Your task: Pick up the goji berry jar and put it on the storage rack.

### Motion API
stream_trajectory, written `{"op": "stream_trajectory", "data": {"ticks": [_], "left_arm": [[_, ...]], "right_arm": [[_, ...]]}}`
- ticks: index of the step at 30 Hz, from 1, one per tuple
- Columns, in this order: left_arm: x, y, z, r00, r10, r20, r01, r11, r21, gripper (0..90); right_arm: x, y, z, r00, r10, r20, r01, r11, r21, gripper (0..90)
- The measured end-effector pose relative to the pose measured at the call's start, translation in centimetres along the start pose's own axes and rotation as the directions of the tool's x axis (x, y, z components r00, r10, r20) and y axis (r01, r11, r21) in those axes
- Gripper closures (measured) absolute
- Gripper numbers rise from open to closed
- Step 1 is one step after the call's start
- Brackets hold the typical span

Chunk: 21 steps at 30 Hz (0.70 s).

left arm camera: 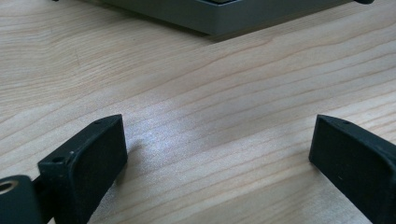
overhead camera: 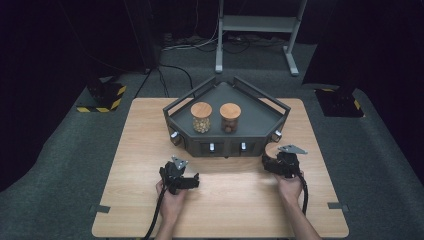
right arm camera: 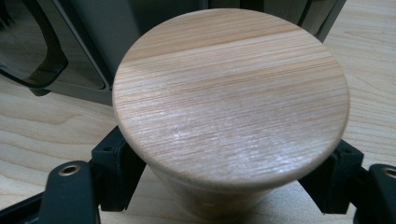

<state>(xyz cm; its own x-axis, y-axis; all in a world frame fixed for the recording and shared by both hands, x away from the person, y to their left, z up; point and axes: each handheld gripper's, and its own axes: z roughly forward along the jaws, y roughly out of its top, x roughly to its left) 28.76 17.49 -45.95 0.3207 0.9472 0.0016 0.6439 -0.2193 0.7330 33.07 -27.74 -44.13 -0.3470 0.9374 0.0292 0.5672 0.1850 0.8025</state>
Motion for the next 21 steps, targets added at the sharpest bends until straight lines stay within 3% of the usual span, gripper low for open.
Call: {"op": "stream_trajectory", "data": {"ticks": [9,21], "left_arm": [[0.04,0.02,0.01,1.0000,0.001,0.001,-0.001,1.0000,0.000,4.0],[0.04,0.02,0.01,1.0000,0.002,0.001,-0.002,1.0000,0.001,4.0]], "right_arm": [[0.72,0.00,-0.10,0.9993,-0.025,0.027,0.025,1.000,-0.006,25.4],[0.44,0.13,-0.32,0.9993,-0.035,0.016,0.035,0.999,0.002,25.5]]}}
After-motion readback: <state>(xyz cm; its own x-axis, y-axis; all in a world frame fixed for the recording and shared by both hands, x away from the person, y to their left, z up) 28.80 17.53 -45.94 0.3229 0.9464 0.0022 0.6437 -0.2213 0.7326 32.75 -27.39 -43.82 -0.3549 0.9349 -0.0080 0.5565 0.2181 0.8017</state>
